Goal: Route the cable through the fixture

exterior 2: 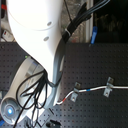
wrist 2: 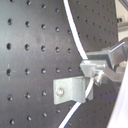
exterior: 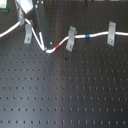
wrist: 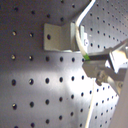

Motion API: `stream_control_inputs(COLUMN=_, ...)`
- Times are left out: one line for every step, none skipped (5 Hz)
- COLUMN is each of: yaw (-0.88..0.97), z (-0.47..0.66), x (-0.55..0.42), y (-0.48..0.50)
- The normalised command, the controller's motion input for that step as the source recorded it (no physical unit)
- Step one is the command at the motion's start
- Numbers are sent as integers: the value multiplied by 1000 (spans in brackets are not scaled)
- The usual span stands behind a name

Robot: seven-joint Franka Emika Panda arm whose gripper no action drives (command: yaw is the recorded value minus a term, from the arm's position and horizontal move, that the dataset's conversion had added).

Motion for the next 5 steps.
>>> stream_control_inputs(yaw=-117, z=412, x=-252, y=-89)
stream_control_inputs(yaw=-57, z=295, x=-222, y=-171)
stream_control_inputs(yaw=71, z=-36, x=-108, y=-175)
stream_control_inputs(yaw=149, z=-128, x=-74, y=-158)
stream_control_inputs(yaw=0, z=0, x=8, y=-8)
